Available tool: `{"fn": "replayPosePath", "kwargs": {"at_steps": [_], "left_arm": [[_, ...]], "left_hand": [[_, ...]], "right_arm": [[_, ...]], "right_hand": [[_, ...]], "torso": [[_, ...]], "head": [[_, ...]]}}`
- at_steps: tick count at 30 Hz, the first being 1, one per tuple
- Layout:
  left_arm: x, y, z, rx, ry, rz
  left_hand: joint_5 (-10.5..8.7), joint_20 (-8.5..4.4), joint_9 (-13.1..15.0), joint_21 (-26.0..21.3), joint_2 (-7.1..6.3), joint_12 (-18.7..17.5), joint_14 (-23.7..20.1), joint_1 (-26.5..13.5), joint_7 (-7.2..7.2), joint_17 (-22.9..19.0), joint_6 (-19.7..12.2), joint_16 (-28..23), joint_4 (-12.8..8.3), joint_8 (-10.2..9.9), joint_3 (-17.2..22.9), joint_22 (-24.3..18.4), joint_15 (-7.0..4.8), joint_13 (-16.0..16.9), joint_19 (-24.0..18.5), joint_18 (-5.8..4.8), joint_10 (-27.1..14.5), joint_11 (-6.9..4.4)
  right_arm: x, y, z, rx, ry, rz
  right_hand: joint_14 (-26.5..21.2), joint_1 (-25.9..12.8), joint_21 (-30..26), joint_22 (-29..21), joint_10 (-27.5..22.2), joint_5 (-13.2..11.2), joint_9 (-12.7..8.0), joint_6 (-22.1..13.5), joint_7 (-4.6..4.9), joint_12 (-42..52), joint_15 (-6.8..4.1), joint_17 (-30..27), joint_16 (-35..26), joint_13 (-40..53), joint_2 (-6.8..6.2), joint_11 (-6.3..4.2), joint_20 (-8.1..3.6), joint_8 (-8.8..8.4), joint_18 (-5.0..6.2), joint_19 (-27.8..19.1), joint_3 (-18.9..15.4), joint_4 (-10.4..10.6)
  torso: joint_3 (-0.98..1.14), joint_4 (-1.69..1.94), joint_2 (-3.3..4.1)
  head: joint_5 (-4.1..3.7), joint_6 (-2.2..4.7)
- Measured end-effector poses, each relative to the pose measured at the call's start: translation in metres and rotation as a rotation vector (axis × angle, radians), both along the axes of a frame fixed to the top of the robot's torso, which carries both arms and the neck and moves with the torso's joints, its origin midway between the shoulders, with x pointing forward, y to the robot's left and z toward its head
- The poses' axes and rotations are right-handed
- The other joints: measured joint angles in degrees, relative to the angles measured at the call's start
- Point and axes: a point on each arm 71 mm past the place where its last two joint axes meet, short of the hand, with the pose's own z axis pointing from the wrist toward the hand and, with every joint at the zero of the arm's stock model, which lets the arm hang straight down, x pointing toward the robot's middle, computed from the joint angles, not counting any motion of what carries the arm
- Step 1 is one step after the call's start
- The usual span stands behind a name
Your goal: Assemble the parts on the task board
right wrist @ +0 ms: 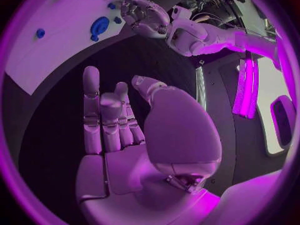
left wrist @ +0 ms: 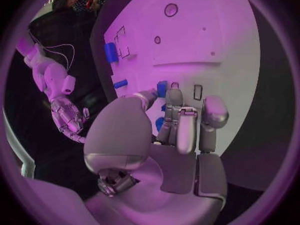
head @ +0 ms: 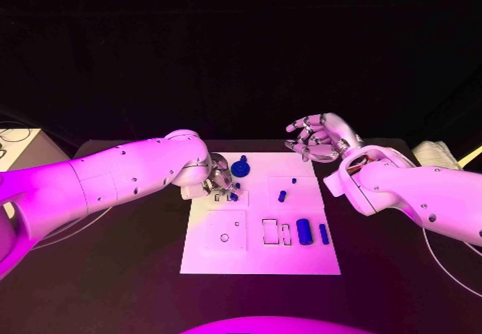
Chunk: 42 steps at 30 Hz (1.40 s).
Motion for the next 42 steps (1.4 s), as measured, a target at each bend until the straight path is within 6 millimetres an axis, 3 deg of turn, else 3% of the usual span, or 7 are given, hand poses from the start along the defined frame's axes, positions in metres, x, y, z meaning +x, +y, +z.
{"fn": "replayPosePath", "kwargs": {"at_steps": [5,6,10,11,16,30,42], "left_arm": [[0.000,0.002,0.000,-0.033,0.003,0.023],[0.000,0.002,0.000,-0.039,0.003,0.027],[-0.001,0.005,0.001,-0.062,0.004,0.047],[-0.001,0.006,0.001,-0.068,0.004,0.054],[-0.002,0.012,0.002,-0.089,-0.001,0.081],[-0.005,0.013,0.006,-0.066,-0.070,0.075],[-0.004,0.010,0.008,0.018,-0.156,0.023]], "left_hand": [[0.02,-0.57,0.00,0.43,-0.95,0.67,0.02,0.07,-0.41,0.00,-0.21,0.67,3.00,0.64,3.00,1.04,-0.38,0.82,0.58,-0.08,2.02,-0.53],[0.07,-0.75,0.00,0.67,-1.49,0.89,0.02,-0.47,-0.41,0.00,-0.21,0.85,3.21,1.99,3.82,1.28,-0.38,1.01,0.76,-0.89,2.41,-0.55],[0.07,-1.00,0.00,1.27,-3.17,1.90,-0.09,-2.33,-0.54,0.00,-0.08,1.35,2.66,3.14,6.92,2.45,-0.50,2.27,1.67,-0.91,3.78,-0.64],[0.07,-1.04,0.00,1.53,-3.64,2.34,-0.14,-3.52,-0.65,0.00,0.03,1.40,0.39,3.26,10.08,2.96,-0.62,2.77,2.30,-0.91,4.35,-0.68],[0.42,-1.33,0.01,2.34,-4.89,3.35,-0.12,-5.85,-0.94,0.00,0.33,2.26,-1.59,3.33,12.95,4.84,-0.95,4.21,3.87,-0.91,6.09,-0.97],[5.96,-2.15,0.03,3.36,-6.93,4.06,0.02,-8.50,-1.11,-0.01,2.04,3.40,-3.25,3.02,15.06,7.61,-1.61,5.66,6.10,-1.82,8.96,-1.77],[7.57,-2.33,1.99,3.93,-7.52,4.06,-0.05,-9.09,-1.03,0.00,2.50,3.66,-3.43,2.86,14.89,8.73,-1.94,6.06,7.08,-1.82,9.56,-1.98]], "right_arm": [[0.000,0.000,-0.001,-0.003,0.005,0.002],[0.000,0.000,-0.002,-0.003,0.005,0.002],[0.000,0.000,-0.002,-0.005,0.007,0.002],[0.000,0.000,-0.002,-0.005,0.008,0.001],[0.000,-0.002,-0.002,-0.007,0.009,-0.001],[-0.001,-0.004,-0.003,-0.009,0.012,-0.006],[-0.001,-0.004,-0.005,-0.008,0.016,-0.006]], "right_hand": [[0.00,0.00,0.00,0.00,0.00,0.00,0.00,0.00,0.00,0.00,0.00,0.00,0.00,0.00,0.00,0.00,0.00,0.00,0.00,0.00,0.00,0.00],[0.00,0.00,0.00,0.00,0.00,0.00,0.00,0.00,0.00,0.00,0.00,0.00,0.00,0.00,0.00,0.00,0.00,0.00,0.00,0.00,0.00,0.00],[0.00,0.00,0.00,0.00,0.00,0.00,0.00,-0.01,-0.01,0.00,0.00,0.00,0.00,0.00,0.00,0.01,0.00,0.00,0.00,0.00,0.00,0.00],[0.00,0.00,0.00,0.00,0.00,0.00,0.00,-0.01,-0.01,0.00,0.00,0.00,0.00,0.00,0.00,0.01,0.00,0.00,0.00,0.00,0.00,0.00],[0.00,0.00,0.00,0.00,0.01,0.00,0.00,-0.01,-0.01,0.00,0.00,-0.03,-0.05,-0.01,0.00,0.01,0.00,0.00,0.00,0.00,0.00,0.00],[0.00,0.00,0.00,-0.06,0.02,0.00,0.06,-0.10,-0.10,0.00,0.00,-0.13,-0.34,-0.14,0.00,0.02,0.00,0.00,0.00,0.00,0.00,0.00],[0.00,0.00,0.00,-0.06,0.10,0.00,0.05,-0.10,-0.11,0.00,0.00,-0.13,-0.34,-0.14,0.00,0.11,0.00,0.00,0.00,0.00,0.00,0.00]], "torso": [[0.02,0.04,0.01],[0.02,0.04,0.00],[0.02,0.04,-0.01],[0.03,0.03,-0.02],[0.05,0.11,-0.08],[0.12,0.07,-0.10],[0.08,0.04,0.03]], "head": [[-0.01,-0.10],[-0.01,-0.14],[0.03,-0.21],[0.03,-0.24],[0.08,-0.28],[0.54,-0.36],[0.94,-0.43]]}}
